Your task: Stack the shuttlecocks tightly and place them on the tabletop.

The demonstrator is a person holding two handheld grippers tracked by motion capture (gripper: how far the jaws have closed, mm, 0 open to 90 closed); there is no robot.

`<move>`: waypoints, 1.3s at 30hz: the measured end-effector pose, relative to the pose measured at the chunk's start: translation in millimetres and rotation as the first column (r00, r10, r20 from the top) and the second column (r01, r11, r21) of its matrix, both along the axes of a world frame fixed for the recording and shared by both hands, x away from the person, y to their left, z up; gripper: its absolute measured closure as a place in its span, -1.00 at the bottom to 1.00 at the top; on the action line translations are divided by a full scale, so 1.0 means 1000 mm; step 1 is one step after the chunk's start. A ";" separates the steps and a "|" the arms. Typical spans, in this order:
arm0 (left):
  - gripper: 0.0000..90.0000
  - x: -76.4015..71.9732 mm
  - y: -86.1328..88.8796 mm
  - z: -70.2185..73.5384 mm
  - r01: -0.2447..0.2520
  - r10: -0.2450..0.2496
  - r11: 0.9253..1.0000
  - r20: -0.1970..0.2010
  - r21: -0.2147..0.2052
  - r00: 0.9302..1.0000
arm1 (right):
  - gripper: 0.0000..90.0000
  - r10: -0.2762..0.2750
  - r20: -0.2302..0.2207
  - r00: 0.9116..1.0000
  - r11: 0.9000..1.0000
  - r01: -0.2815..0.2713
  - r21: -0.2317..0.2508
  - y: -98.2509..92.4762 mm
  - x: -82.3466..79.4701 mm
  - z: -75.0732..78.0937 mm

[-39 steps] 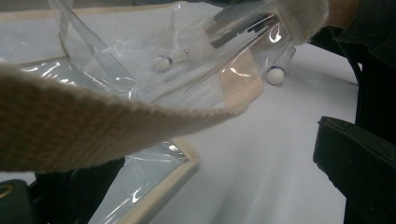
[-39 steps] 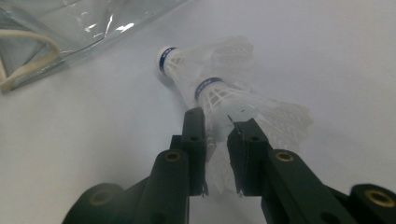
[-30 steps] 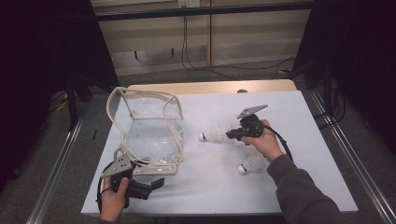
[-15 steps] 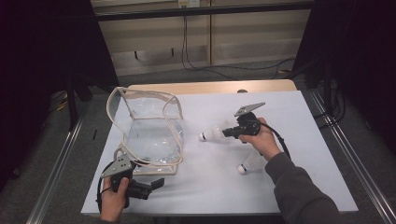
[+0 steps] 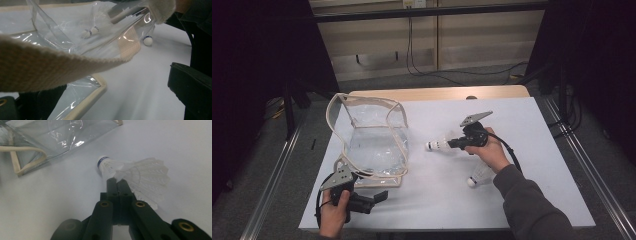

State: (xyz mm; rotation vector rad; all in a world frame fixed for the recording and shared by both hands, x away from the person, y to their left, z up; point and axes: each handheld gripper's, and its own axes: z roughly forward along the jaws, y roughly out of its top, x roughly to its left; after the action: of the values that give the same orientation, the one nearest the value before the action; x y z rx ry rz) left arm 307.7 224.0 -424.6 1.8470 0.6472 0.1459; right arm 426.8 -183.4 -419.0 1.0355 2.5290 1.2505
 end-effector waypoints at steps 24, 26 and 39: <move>-0.96 0.000 0.000 0.001 0.001 -0.001 1.000 0.007 0.006 1.000 | 0.56 -0.033 0.004 0.999 0.999 0.033 -0.043 -0.007 -0.004 0.003; -0.96 0.000 0.000 0.001 0.001 -0.002 1.000 0.008 0.005 1.000 | 0.50 -0.039 0.008 0.999 0.998 0.039 -0.044 -0.008 -0.005 0.003; -0.96 0.000 0.000 0.001 0.001 -0.001 1.000 0.008 0.004 1.000 | 0.08 -0.074 0.009 0.997 0.997 0.074 -0.012 -0.018 -0.011 0.009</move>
State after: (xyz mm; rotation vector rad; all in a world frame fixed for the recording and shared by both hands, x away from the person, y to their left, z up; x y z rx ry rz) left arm 307.4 224.4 -423.8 1.8500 0.6410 0.1539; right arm 416.0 -201.4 -410.1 1.1084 2.4643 1.2157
